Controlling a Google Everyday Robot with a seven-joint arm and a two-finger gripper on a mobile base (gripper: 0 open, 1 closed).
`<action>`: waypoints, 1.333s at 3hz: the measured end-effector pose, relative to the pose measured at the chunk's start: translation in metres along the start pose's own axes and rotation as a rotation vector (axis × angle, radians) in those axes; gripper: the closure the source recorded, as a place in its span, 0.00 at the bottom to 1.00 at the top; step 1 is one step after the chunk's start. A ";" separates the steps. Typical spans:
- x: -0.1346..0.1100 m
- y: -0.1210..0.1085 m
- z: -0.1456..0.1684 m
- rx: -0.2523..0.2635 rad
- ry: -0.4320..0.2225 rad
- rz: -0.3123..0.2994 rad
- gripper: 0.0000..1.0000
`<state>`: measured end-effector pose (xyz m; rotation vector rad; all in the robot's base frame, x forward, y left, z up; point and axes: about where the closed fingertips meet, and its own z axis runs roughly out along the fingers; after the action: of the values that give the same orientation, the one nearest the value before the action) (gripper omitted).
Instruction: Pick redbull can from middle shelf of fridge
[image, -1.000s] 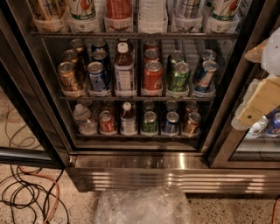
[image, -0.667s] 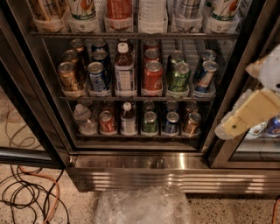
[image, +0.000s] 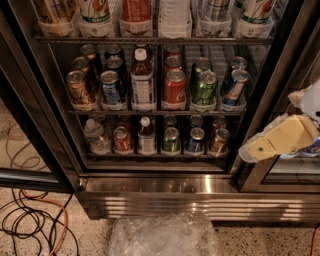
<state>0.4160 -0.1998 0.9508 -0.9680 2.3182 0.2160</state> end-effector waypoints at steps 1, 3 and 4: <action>-0.001 0.025 0.003 0.017 -0.112 0.205 0.00; 0.011 0.032 0.022 0.026 -0.189 0.410 0.00; 0.005 0.065 0.033 0.076 -0.254 0.385 0.00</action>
Offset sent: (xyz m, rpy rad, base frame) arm -0.0120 0.0177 -0.0002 0.1328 -0.0234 -0.1291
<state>0.3843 -0.1439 0.9163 -0.4208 2.2363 0.3797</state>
